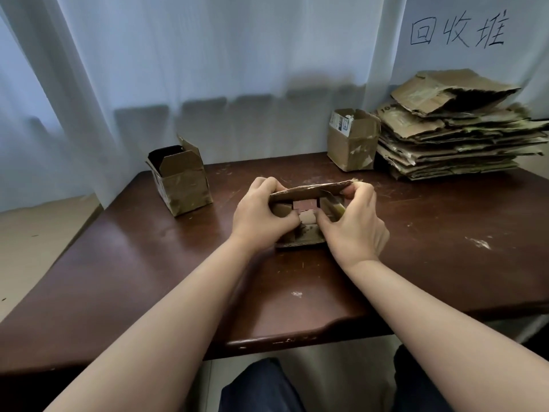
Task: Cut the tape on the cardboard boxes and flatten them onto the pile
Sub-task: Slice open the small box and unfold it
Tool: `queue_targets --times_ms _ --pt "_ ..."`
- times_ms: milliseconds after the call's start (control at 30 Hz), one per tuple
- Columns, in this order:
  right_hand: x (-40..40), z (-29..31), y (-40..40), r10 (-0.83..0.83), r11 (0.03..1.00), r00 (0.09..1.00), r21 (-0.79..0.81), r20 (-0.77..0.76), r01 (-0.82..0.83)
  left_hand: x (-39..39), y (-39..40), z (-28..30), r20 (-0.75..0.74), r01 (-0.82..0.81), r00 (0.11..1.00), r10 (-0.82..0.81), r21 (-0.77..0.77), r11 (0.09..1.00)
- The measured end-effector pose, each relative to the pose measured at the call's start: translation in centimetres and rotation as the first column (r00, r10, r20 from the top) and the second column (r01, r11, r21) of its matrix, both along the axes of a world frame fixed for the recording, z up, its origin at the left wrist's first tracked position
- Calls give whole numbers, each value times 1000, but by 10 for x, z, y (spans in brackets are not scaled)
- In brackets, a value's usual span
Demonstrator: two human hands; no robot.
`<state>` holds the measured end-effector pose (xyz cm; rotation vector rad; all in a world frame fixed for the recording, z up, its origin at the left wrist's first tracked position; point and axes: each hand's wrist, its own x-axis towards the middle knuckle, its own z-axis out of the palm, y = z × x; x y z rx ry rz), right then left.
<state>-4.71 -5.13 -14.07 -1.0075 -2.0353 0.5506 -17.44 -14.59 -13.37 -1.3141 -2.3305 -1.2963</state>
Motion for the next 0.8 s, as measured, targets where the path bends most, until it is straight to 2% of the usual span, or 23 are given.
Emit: queue_targets --times_ms 167,300,400,500,533,633,700,800 --pt "19 -2 9 59 998 997 -28 -54 -60 -7 -10 -1 45 165 985 -166 32 986" --pt "33 -4 26 -10 990 990 -139 -139 -9 -5 -19 -6 39 206 977 -208 66 976" --pt "34 -10 43 58 973 978 -207 -199 -100 -6 -19 -15 38 190 981 -190 10 982" --pt "37 -15 58 216 914 935 -278 -280 -294 -8 -19 -21 134 121 984 -120 1 993" --pt "40 -15 60 240 878 905 -319 -352 -357 -10 -19 -22 154 115 981 -116 10 993" --pt "40 -9 63 158 790 806 -416 -571 -450 -20 -18 -22 178 169 970 -165 -3 986" --pt "34 -2 64 130 765 802 -456 -584 -456 -23 -17 -21 185 201 963 -196 -11 980" --pt "15 5 67 163 734 842 -507 -515 -452 -23 -18 -22 175 235 956 -236 29 972"
